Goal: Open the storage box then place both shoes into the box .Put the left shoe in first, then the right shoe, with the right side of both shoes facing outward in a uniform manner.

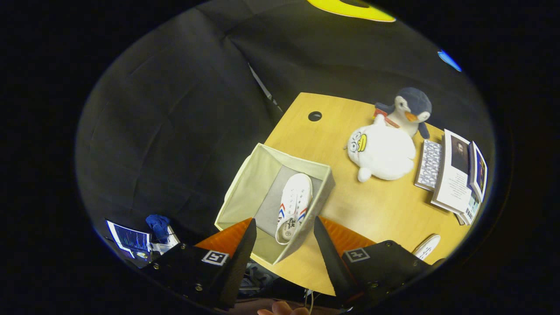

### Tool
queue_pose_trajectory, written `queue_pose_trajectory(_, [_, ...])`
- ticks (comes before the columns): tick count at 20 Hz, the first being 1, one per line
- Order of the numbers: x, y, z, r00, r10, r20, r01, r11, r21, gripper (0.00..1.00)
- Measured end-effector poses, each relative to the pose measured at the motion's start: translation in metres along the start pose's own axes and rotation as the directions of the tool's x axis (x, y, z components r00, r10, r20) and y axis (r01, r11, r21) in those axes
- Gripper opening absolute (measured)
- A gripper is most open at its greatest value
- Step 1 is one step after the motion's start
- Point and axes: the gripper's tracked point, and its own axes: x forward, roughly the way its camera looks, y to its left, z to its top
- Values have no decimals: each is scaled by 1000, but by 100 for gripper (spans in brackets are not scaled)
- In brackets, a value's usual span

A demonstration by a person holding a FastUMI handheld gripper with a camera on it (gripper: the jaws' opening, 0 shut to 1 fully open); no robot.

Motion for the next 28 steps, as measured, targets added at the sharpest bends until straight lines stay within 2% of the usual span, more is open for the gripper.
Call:
queue_pose_trajectory(1, [-7, -10, -6, 1000, -4, 5, 4, 1000, 20, 89])
queue_pose_trajectory(4, [-27, -50, -23, 999, -35, 21, 33, 996, 82, 90])
queue_pose_trajectory(6, [-35, -81, -32, 997, -65, 32, 61, 991, 116, 96])
queue_pose_trajectory(13, [-60, -181, -82, 987, -160, 23, 149, 957, 249, 98])
queue_pose_trajectory(19, [-76, -246, -135, 976, -219, -7, 209, 923, 323, 97])
queue_pose_trajectory(28, [-79, -329, -236, 950, -287, -122, 310, 833, 458, 98])
